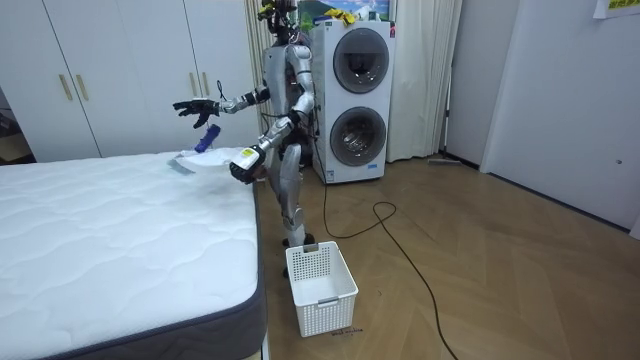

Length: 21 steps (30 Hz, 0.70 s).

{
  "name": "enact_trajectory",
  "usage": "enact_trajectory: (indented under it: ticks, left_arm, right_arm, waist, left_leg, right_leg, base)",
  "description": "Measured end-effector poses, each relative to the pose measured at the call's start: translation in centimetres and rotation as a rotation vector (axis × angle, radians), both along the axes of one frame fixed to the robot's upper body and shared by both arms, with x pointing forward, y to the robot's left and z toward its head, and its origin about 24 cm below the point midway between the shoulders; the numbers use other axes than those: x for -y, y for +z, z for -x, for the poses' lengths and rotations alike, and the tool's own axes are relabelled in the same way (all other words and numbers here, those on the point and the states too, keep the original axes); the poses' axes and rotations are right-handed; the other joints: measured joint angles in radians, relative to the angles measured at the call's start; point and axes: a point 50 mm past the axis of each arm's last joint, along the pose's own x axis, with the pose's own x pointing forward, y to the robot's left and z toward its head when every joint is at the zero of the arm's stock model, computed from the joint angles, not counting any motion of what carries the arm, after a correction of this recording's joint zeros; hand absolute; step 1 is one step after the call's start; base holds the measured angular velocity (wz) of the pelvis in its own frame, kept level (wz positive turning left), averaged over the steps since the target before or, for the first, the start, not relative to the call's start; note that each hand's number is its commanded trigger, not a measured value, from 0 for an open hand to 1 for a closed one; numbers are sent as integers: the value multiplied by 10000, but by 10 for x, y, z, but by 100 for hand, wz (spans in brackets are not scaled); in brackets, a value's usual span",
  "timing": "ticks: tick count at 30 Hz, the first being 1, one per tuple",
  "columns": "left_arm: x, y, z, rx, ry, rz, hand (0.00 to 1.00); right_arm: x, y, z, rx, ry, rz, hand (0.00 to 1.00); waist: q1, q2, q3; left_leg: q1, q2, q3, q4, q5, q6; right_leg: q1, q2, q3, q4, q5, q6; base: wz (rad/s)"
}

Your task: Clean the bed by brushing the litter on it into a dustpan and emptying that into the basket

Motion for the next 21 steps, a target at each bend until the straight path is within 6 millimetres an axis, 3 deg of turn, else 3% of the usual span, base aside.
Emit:
enact_trajectory:
  ticks: [4,7,9,12,13,14,15,16,17,18,19,20,21]
  left_arm:
    - [-7,8,-2,486,581,440,100]
    - [-11,12,4,696,781,518,100]
    - [-10,11,8,685,758,571,100]
    - [-6,12,7,744,660,711,100]
    - [-6,13,6,794,589,728,100]
    - [-5,14,5,883,578,748,100]
    - [-5,16,4,1008,654,812,100]
    - [-7,19,3,1155,850,899,100]
    - [-7,20,2,1195,828,879,100]
    - [-7,20,2,1187,850,882,100]
    - [-7,20,2,1168,894,927,100]
    - [-4,18,2,1124,882,1103,100]
    - [-1,18,1,1131,796,1254,100]
  right_arm:
    - [-5,11,-1,871,-248,-629,0]
    - [-3,10,0,1040,-539,-1158,0]
    - [-4,9,1,1094,-657,-1500,0]
    - [-3,4,4,1057,-853,-2253,0]
    - [-3,2,5,1040,-929,-2516,0]
    - [-4,4,5,1167,-955,-2629,0]
    - [-5,8,2,1381,-881,-2655,0]
    - [-10,18,-5,1834,-612,-2682,0]
    - [-13,18,-4,2001,-541,-2752,0]
    - [-15,18,-4,2009,-530,-2831,0]
    - [-20,19,-5,2086,-425,-2921,0]
    - [-22,16,-3,2042,-495,-2886,0]
    - [-21,14,1,1978,-642,-2856,0]
  waist:
    - [61,172,-36]
    - [35,284,-88]
    - [102,358,-121]
    - [164,420,-117]
    - [131,429,-116]
    - [-5,458,-113]
    - [104,503,-108]
    - [-22,697,-57]
    - [-283,767,-39]
    - [-299,762,-39]
    - [-344,752,-26]
    - [-593,745,-22]
    - [-644,724,-8]
  left_leg:
    - [7,-49,-51,-104,-40,-89]
    - [375,-298,-58,-562,3,-140]
    - [701,-440,-50,-866,19,-142]
    - [1336,-592,-59,-1291,47,-54]
    - [1571,-674,-543,-1355,31,2]
    - [1531,-692,-1200,-1322,17,34]
    - [1399,-700,-1422,-1283,20,29]
    - [1031,-682,-1938,-1156,91,14]
    - [772,-811,-2857,-1148,251,-28]
    - [683,-909,-3372,-1151,303,-81]
    - [421,-1103,-3962,-1014,355,-175]
    - [167,-1285,-4287,-958,415,-242]
    - [179,-1341,-4273,-1023,490,-231]
  right_leg:
    - [236,115,-199,-310,39,13]
    - [528,44,-423,-319,69,79]
    - [656,-103,-558,-38,60,111]
    - [573,-620,-427,1760,129,244]
    - [305,-763,92,2850,355,411]
    - [-122,-640,856,3270,261,344]
    - [-308,-431,1258,3053,-7,318]
    - [-621,97,1886,2166,-326,157]
    - [-844,550,2448,1118,-305,147]
    - [-1011,648,2859,585,-253,156]
    - [-1122,616,3324,-85,472,188]
    - [-977,537,2859,-199,1074,-102]
    - [-899,498,2600,-250,1060,-102]
  base:
    - [16]
    - [21]
    - [25]
    - [61]
    - [91]
    - [70]
    - [47]
    - [53]
    - [65]
    - [59]
    - [62]
    - [79]
    - [105]
